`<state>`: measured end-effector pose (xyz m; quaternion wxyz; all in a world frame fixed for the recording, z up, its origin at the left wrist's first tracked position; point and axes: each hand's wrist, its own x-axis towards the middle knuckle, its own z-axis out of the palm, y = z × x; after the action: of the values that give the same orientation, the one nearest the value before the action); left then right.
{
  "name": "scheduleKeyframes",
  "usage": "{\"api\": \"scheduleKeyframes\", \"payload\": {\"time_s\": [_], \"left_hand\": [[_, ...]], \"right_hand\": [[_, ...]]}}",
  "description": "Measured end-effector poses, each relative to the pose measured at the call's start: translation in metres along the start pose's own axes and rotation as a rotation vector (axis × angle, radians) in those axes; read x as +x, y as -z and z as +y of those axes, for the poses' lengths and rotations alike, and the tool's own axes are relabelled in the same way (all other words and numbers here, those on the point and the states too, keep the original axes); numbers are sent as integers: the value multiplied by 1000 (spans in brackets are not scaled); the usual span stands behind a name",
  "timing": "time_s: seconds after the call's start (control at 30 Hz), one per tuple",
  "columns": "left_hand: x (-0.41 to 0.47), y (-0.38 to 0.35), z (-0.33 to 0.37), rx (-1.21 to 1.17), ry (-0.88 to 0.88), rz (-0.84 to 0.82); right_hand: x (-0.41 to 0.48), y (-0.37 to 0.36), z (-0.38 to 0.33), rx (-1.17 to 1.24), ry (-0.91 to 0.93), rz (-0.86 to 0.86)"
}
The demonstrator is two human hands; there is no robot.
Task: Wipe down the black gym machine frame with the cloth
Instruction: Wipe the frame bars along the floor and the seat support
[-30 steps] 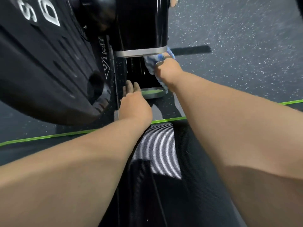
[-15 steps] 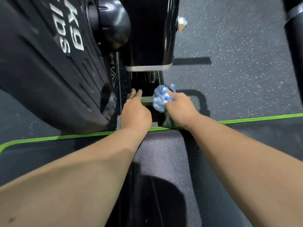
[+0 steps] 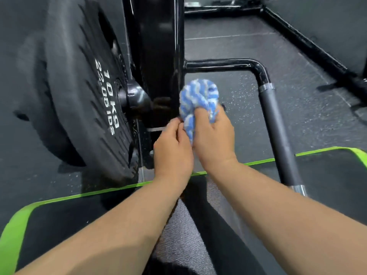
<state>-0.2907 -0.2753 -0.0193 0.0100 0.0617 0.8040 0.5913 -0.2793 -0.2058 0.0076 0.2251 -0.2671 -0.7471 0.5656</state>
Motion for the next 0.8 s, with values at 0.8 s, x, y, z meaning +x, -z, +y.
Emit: {"api": "scheduleKeyframes", "payload": {"time_s": [0.8], "left_hand": [[103, 0, 51, 1280, -672, -77]], "right_hand": [[146, 52, -46, -1147, 468, -449]]}}
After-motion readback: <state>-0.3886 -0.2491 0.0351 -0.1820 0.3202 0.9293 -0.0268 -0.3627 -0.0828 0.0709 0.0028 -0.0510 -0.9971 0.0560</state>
